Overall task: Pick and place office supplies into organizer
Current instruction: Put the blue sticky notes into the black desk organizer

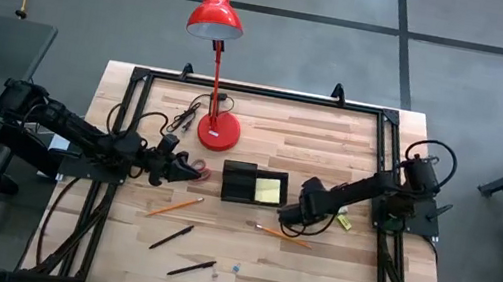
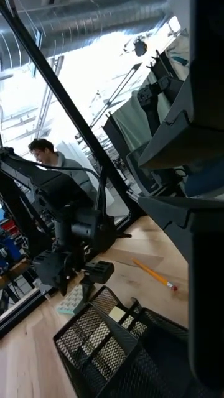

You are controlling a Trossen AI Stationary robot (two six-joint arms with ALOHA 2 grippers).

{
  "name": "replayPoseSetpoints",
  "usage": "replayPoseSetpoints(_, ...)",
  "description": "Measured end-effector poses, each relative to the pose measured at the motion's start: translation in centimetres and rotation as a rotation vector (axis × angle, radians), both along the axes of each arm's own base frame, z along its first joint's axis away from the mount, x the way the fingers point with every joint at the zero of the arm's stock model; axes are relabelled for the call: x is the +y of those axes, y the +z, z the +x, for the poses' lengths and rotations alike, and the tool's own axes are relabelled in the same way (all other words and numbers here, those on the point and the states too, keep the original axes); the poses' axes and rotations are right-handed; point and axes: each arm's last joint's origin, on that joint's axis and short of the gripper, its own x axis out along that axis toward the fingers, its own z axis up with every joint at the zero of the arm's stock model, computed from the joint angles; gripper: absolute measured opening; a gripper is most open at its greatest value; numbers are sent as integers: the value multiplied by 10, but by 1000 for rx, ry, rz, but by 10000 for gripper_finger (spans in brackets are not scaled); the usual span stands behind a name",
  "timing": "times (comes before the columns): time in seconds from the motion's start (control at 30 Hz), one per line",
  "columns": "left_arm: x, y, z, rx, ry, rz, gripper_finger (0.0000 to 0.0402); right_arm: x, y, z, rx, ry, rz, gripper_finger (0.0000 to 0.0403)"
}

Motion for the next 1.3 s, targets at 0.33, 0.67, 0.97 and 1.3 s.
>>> replayPoseSetpoints(0.33, 0, 0, 0, 0, 6, -6, 74, -2, -7, -9, 38, 67, 24, 266)
replayPoseSetpoints(0.67, 0, 0, 0, 1, 5, -17, 74, -5, -11, -16, 87, 117, 21, 258)
replayPoseSetpoints(0.97, 0, 0, 0, 1, 1, -25, 74, -9, -18, -30, 129, 104, -15, 238)
replayPoseSetpoints(1.3, 0, 0, 0, 2, -7, -38, 74, -12, -22, -34, 153, 111, 4, 181)
